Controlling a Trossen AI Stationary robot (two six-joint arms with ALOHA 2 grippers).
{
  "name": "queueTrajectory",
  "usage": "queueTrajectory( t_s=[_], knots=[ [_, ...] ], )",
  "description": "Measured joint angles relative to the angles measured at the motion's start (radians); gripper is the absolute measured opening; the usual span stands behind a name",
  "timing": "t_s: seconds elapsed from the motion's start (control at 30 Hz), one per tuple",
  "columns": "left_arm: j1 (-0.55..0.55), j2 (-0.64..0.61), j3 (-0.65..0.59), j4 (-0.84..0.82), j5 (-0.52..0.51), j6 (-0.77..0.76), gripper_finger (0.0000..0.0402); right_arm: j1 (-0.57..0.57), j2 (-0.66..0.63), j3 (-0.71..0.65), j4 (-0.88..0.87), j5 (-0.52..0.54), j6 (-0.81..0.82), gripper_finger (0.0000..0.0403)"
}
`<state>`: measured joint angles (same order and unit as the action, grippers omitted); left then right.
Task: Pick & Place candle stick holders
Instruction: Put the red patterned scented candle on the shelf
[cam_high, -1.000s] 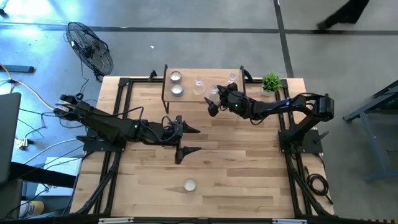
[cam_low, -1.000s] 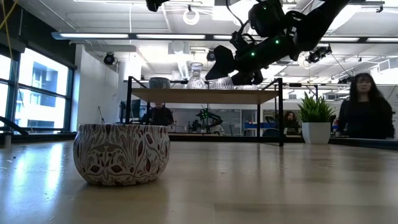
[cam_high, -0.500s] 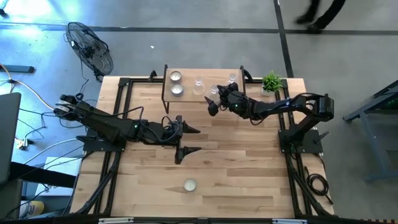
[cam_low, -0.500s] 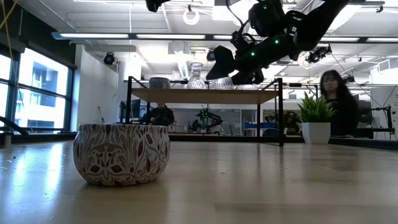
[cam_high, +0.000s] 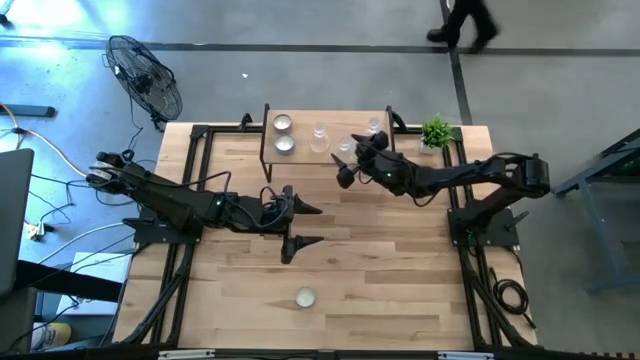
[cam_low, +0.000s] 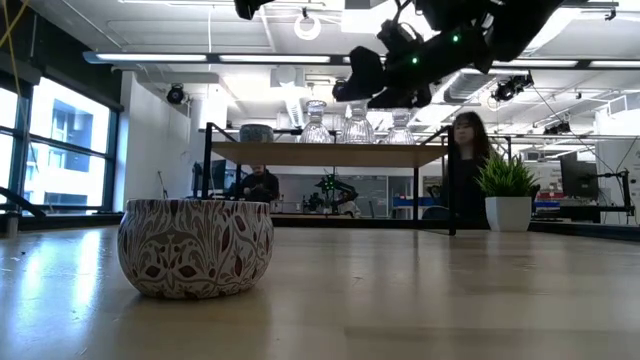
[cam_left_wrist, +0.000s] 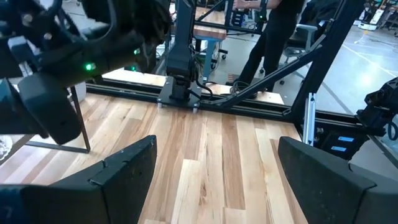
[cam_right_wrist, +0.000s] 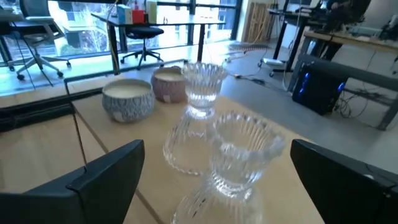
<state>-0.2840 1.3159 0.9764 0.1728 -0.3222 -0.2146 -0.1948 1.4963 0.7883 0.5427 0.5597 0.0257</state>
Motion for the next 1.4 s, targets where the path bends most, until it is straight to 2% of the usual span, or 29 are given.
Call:
queueTrajectory(
  t_s=[0.2, 0.5, 0.67, 0.8, 0.97, 1.1, 1.4],
  knots=[
    [0.000, 0.000, 0.000, 0.002, 0.000, 0.000, 0.0331, 0.020, -0.042, 0.000, 0.001, 0.062, -0.065, 0.0397],
    [0.000, 0.000, 0.000, 0.003, -0.001, 0.000, 0.0331, 0.037, -0.115, 0.000, 0.030, 0.062, -0.179, 0.0397],
    [0.002, 0.000, 0.000, -0.013, -0.010, 0.005, 0.0331, 0.120, -0.179, 0.000, 0.036, 0.060, -0.326, 0.0397],
    [0.002, 0.000, 0.000, -0.037, -0.051, 0.007, 0.0331, 0.213, -0.239, 0.000, -0.003, 0.060, -0.372, 0.0397],
    [0.002, 0.000, 0.000, -0.094, -0.064, -0.033, 0.0331, 0.342, -0.310, 0.000, -0.151, 0.058, -0.354, 0.0397],
    [-0.005, 0.000, 0.000, -0.159, -0.033, -0.053, 0.0331, 0.450, -0.356, 0.000, -0.308, 0.057, -0.275, 0.0397],
    [-0.109, 0.000, 0.000, -0.215, -0.030, -0.053, 0.0331, 0.639, -0.364, 0.000, -0.554, 0.057, -0.064, 0.0397]
  ],
)
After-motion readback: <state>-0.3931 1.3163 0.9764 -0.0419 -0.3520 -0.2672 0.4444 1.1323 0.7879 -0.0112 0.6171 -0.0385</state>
